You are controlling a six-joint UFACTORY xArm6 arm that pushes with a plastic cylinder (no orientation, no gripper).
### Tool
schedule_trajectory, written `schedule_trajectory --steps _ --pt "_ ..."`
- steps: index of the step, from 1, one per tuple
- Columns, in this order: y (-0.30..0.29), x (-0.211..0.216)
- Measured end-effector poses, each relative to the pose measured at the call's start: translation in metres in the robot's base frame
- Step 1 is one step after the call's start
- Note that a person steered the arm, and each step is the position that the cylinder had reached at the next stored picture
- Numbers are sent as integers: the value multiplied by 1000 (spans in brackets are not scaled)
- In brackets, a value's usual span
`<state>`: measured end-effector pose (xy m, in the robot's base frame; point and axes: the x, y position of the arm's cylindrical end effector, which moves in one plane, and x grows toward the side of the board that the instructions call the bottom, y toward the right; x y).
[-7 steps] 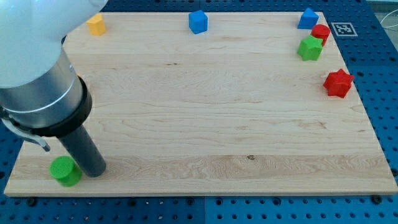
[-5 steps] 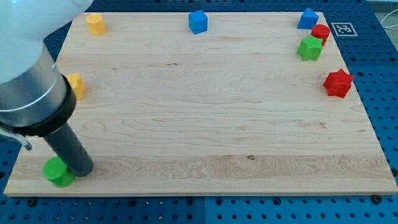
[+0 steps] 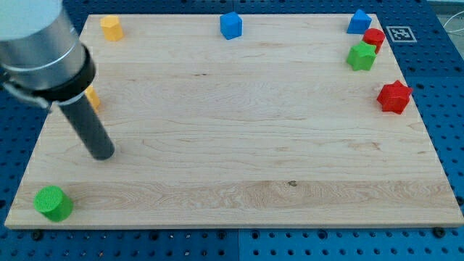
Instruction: Point your arm at the red star
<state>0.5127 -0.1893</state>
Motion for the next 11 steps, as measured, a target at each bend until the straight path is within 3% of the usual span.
schedule_trajectory --steps 3,5,8,11 --pt "27 -30" --pt "79 -93" --pt "215 -176" --pt "345 -164"
